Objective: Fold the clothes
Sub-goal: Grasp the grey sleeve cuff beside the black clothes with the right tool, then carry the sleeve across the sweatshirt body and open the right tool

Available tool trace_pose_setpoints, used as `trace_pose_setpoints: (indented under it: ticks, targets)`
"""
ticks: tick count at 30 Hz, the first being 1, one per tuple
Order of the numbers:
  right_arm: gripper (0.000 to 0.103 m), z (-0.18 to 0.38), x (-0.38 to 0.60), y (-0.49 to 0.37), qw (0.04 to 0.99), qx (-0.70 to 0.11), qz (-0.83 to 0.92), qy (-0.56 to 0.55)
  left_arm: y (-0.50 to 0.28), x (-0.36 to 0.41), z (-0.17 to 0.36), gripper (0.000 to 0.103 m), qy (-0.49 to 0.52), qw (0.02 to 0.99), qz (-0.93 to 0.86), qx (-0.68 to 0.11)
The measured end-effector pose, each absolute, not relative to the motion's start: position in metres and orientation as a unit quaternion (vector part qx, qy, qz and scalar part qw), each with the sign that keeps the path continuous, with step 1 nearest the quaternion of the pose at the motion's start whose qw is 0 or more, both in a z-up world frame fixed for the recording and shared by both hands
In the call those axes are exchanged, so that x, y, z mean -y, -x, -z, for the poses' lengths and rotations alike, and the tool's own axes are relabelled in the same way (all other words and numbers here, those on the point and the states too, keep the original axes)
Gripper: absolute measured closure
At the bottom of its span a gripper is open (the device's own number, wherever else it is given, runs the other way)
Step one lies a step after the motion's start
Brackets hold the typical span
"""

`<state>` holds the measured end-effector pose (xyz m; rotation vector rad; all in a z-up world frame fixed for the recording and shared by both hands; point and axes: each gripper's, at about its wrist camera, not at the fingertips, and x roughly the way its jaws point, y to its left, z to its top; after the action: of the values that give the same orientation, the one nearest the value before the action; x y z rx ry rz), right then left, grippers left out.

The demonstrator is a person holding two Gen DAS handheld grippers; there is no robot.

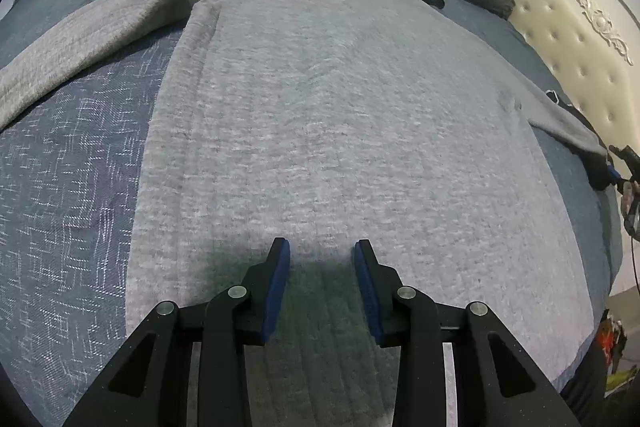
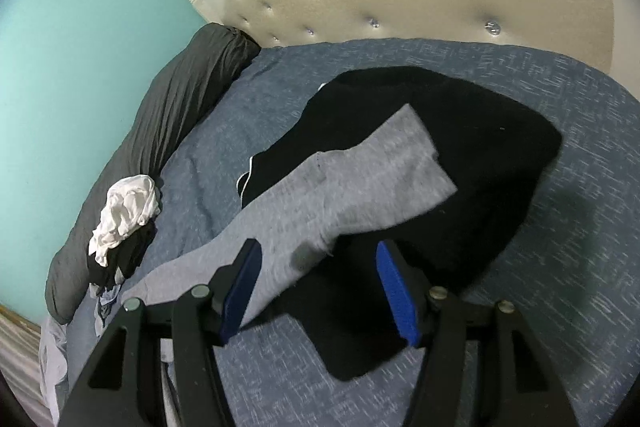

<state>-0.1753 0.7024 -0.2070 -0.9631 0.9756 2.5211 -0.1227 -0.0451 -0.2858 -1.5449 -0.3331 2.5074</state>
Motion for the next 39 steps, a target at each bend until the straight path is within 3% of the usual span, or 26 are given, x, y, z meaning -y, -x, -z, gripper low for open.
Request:
trace_pose_setpoints:
  ticks: [4, 9, 11, 15, 30, 39]
  targets:
    - [0.043, 0.209, -0.7, 0.191, 0.139, -0.323, -0.87, 0.344, 0.12, 0.047, 0.289, 0.066, 0.512, 0.088, -0.846, 0.117]
    - [0.088, 0.208, -0.698, 0.205, 0.159, -0.294, -0.874, 0.353, 0.115, 0.05, 0.297, 0.065, 0.509, 0.091, -0.847, 0.12]
    - [0.095, 0.202, -0.694, 0.204, 0.16, -0.282, -0.883, 0.339, 0.114, 0.053, 0.298, 0.065, 0.508, 0.092, -0.847, 0.126]
    - [0.096, 0.173, -0.67, 0.205, 0.132, -0.241, -0.911, 0.306, 0.11, 0.058, 0.297, 0.065, 0.504, 0.093, -0.849, 0.129]
    - [0.097, 0.061, -0.444, 0.233, -0.129, -0.166, -0.941, 0.266, 0.08, 0.07, 0.27, 0.064, 0.475, 0.102, -0.862, 0.145]
    - [0.097, 0.067, -0.268, 0.223, -0.268, -0.123, -0.907, 0.302, 0.055, 0.107, 0.253, 0.064, 0.452, 0.099, -0.871, 0.165]
